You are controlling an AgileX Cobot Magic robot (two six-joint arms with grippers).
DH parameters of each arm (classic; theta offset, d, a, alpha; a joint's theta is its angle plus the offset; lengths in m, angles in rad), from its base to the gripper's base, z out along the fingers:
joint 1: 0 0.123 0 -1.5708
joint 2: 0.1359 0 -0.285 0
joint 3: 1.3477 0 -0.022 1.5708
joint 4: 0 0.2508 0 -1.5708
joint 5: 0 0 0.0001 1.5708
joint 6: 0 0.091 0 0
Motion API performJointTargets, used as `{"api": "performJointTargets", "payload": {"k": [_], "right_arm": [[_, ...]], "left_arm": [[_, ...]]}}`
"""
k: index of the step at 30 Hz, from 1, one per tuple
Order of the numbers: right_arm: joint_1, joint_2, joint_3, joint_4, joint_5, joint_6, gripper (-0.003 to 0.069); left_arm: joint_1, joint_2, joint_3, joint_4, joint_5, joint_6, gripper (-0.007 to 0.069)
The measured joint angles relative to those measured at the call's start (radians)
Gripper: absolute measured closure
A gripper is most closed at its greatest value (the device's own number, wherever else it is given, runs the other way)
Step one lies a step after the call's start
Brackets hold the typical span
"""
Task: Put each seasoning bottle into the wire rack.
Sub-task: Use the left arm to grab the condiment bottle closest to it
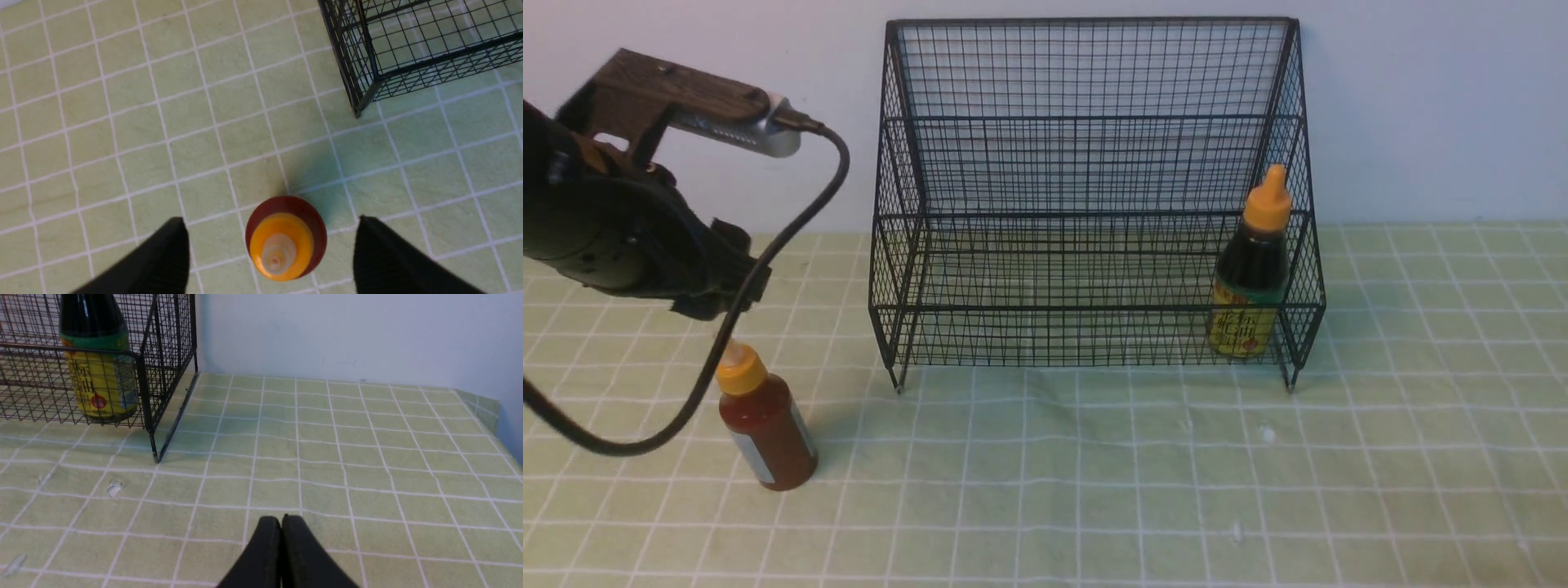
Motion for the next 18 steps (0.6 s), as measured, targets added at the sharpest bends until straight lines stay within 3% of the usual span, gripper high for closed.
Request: {"api": "performJointTargets", "payload": {"k": [5,18], "right_arm": [[0.0,0.0,0.0,0.0,0.0,0.0,0.0671],[0.0,0.0,0.0,0.0,0.0,0.0,0.0671]], "left_arm": [[0.0,0.083,0.0,-0.001,-0.007,-0.028,0.0039],[0.0,0.204,0.0,0.024,0.057,-0.116,0.0075]]}}
